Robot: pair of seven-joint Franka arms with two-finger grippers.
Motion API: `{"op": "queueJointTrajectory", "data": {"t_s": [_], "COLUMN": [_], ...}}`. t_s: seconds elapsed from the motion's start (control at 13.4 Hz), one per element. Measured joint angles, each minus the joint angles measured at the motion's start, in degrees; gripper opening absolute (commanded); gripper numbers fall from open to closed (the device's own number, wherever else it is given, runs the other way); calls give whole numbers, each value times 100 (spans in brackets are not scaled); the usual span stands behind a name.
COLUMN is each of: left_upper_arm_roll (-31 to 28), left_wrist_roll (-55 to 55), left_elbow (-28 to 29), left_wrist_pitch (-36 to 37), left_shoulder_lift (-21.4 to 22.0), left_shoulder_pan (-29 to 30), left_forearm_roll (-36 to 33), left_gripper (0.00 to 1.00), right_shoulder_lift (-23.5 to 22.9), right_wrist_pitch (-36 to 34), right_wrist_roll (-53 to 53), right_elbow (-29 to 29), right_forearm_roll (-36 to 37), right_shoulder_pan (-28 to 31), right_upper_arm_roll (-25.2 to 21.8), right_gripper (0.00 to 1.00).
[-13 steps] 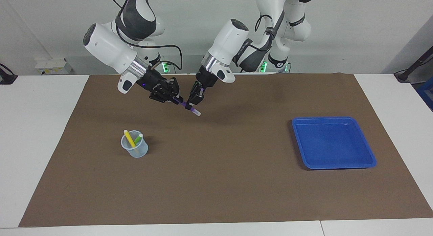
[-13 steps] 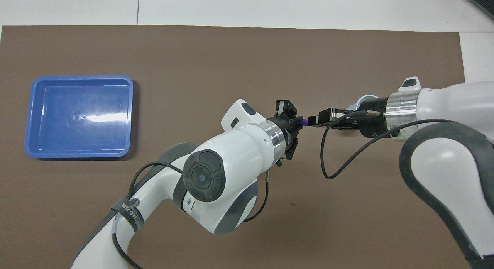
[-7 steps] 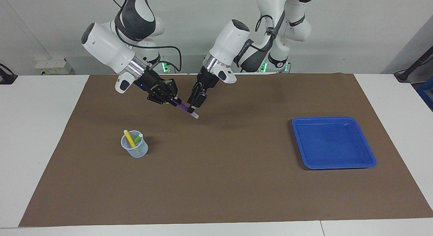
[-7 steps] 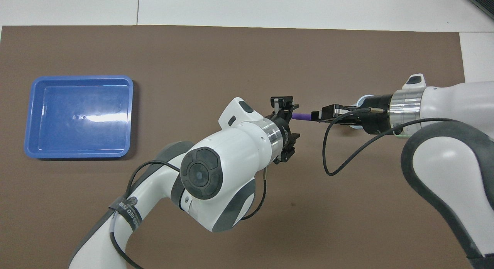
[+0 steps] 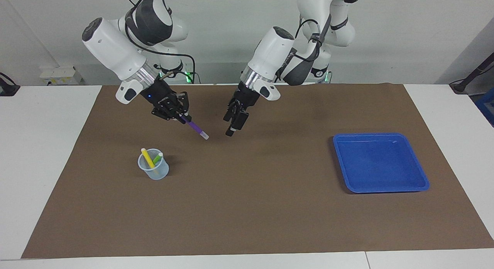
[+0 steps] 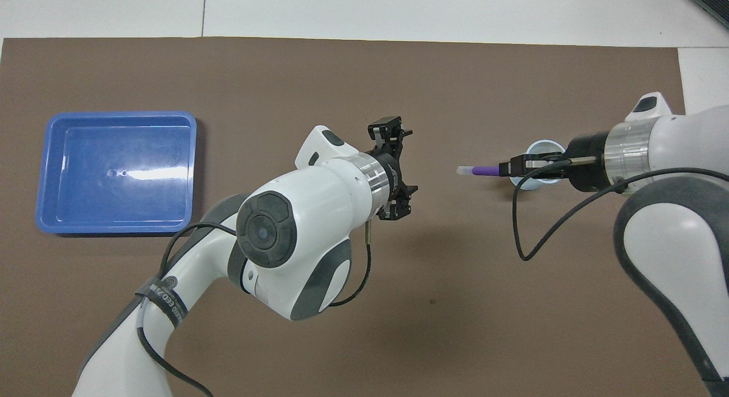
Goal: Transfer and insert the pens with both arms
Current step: 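Insert the purple pen into the cup while the left gripper withdraws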
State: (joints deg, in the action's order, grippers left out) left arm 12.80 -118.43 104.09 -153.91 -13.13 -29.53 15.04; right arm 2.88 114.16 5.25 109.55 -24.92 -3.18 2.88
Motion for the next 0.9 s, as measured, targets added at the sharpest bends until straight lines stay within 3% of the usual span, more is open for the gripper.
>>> {"op": "queueJointTrajectory", "data": {"t_s": [0.45,0.67,0.9], "left_upper_arm_roll": [-16,-29,-39], "left_wrist_roll": [541,1078,1919], "left_elbow": [0,-1,-4], "left_wrist_pitch": [281,625,1146], "left_shoulder_lift": [2,13,49], "left_shoulder_pan": [490,973,1582], "left_forearm_roll": [-1,-2,-3], "left_gripper": [100,100,100], "right_shoulder_lift": [-68,-296,-708], "right_wrist_pitch": [-229,86,271], "right_wrist_roll": [934,1274,1462], "right_elbow": [-241,-269,-524], "right_forearm_roll": [1851,2471,2644], "right_shoulder_pan": [415,420,433], "right_upper_arm_roll": [-14,-6,-11], "right_gripper": [0,0,0]}}
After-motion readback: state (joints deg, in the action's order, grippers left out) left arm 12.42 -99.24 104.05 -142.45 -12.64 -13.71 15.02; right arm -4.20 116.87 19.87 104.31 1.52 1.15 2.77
